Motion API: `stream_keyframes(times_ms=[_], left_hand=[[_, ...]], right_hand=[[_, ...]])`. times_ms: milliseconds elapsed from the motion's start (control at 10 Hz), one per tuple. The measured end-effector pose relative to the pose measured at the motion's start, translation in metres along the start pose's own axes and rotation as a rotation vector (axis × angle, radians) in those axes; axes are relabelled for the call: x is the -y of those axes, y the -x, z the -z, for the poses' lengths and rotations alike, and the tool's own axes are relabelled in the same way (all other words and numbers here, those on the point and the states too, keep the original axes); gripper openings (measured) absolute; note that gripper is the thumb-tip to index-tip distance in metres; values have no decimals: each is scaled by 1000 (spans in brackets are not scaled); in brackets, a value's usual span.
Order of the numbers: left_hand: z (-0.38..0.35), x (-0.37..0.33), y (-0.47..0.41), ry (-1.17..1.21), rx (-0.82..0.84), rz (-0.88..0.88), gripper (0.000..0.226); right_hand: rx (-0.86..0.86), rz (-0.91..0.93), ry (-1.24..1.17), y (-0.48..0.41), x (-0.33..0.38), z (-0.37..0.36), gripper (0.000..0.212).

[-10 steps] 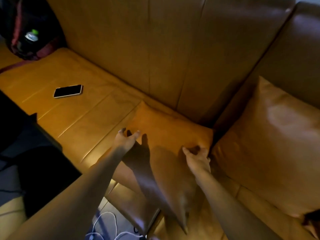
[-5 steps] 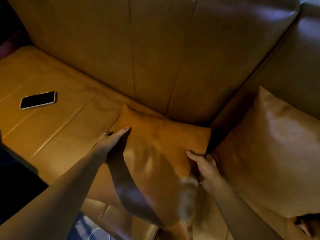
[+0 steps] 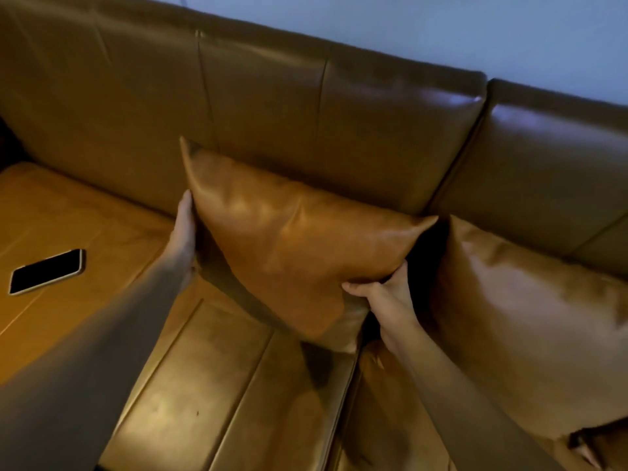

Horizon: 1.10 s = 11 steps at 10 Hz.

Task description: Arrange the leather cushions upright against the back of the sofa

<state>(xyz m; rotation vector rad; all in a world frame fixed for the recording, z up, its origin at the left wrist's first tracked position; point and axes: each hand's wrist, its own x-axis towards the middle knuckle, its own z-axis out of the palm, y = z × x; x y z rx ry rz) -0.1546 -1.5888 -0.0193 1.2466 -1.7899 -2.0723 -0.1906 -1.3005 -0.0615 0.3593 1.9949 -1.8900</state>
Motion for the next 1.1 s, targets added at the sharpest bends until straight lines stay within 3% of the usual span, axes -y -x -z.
stream_keyframes(times_ms=[200,500,700,800,900,1000,1100], left_hand=[[-25,8,-15,72,41,104,92],[-33,16,-22,66,103,55,92],[-30,30,-8,-324,-76,-8,85],[-32,32,25,-864,-160,-89,60],[-44,26,57,-1144,-62,-121,42],[-78,3,117,-1376,68,-297,29],[-99,-15,152,-1427,224,-378,29]], right_hand=[[-26,-1,-101,-19,1,5,109],[-91,28,21,-43,-4,-5,125],[-105,-13,440,-32,6,3,108],[-68,-16,774,-9,26,16,82],[15,9,944,9,40,31,75],[180,82,1030,43,76,71,78],[232,110,995,64,99,96,68]])
